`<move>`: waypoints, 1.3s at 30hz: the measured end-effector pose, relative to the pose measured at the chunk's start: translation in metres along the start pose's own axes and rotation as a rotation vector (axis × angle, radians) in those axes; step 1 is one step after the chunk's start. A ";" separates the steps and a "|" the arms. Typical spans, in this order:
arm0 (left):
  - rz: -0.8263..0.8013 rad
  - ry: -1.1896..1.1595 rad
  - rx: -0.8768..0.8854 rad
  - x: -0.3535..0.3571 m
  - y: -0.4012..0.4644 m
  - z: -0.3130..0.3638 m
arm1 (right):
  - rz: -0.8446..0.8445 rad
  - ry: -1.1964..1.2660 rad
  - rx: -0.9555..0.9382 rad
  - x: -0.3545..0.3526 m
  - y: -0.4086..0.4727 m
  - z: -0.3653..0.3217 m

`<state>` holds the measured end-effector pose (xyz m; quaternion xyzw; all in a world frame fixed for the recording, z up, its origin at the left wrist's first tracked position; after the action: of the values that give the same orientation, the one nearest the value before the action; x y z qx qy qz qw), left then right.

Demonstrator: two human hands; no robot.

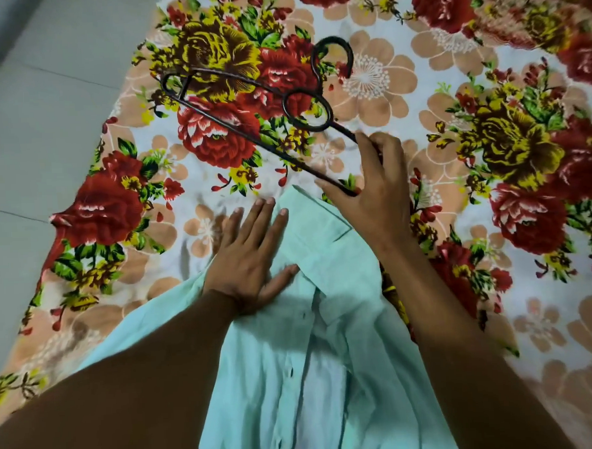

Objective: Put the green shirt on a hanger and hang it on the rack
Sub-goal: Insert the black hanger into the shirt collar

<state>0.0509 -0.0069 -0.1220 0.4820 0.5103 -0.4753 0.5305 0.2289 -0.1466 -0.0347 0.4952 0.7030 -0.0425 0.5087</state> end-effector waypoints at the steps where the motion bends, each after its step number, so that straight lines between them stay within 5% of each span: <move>1: 0.013 -0.005 0.002 -0.001 -0.001 0.000 | -0.002 -0.003 -0.005 -0.009 -0.013 -0.006; 12: 0.266 -0.004 -0.078 -0.051 -0.040 0.043 | -0.007 0.017 0.147 -0.088 -0.159 -0.049; 20: -0.043 0.009 -0.249 -0.046 -0.061 0.091 | 0.091 -0.017 0.199 -0.117 -0.227 -0.060; 24: -0.066 -0.074 -0.310 -0.061 -0.048 0.090 | 0.123 -0.003 0.279 -0.135 -0.254 -0.058; 27: -0.074 -0.378 -0.420 -0.069 -0.045 0.075 | 0.127 -0.002 0.305 -0.146 -0.262 -0.055; 33: -0.020 -1.154 -0.937 -0.067 -0.051 0.027 | 0.060 0.065 0.353 -0.157 -0.275 -0.045; 39: 0.230 -1.171 -1.034 -0.077 -0.055 0.004 | 0.028 0.052 0.331 -0.168 -0.286 -0.029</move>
<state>-0.0052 -0.0141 -0.0462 -0.1046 0.2512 -0.2961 0.9156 -0.0033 -0.3848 -0.0211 0.5829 0.6924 -0.1376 0.4023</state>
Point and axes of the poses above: each hand's wrist, its own y-axis towards the middle knuckle, its own x-axis out of the palm, z = x × y, the point moved 5 cm from there along y, towards the middle knuckle, and after that the axes turned 12 degrees about y, right-handed, at the moved point
